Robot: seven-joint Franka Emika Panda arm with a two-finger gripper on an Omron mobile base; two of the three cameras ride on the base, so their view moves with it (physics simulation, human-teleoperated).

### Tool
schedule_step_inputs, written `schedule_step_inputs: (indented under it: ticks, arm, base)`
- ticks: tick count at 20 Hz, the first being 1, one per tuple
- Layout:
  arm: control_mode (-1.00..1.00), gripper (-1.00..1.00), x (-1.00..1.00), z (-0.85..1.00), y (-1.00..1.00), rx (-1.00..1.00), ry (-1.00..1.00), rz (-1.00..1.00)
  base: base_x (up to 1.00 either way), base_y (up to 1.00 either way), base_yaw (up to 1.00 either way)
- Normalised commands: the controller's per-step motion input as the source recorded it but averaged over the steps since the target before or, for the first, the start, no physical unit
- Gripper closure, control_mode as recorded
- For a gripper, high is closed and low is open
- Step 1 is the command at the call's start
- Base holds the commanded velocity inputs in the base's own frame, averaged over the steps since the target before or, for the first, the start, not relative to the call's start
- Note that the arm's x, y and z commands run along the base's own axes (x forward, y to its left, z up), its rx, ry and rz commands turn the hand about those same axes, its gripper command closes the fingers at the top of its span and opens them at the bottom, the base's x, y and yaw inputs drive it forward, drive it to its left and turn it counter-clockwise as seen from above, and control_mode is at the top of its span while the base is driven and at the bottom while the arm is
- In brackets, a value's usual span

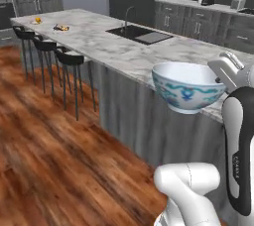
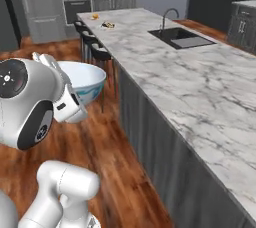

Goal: Take the smaller bowl and place it next to the appetizer plate on the dining counter , and place the larger bowl next to the plate with cooked food.

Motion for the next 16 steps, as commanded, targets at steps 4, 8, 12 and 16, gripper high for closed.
schedule_step_inputs:
  ticks: [4,8,12,16]
  arm:
    - [1.00,1.00,0.00,0.00,0.00,0.00,0.00,0.00]
    - [1.00,1.00,0.00,0.00,0.00,0.00,0.00,0.00]
    - [1.00,1.00,0.00,0.00,0.00,0.00,0.00,0.00]
    - [1.00,1.00,0.00,0.00,0.00,0.00,0.00,0.00]
  base:
    - [1.00,1.00,-0.48]
    - [1.00,1.00,-0.49]
    - [1.00,1.00,-0.51]
    - [0.96,1.00,-0.41]
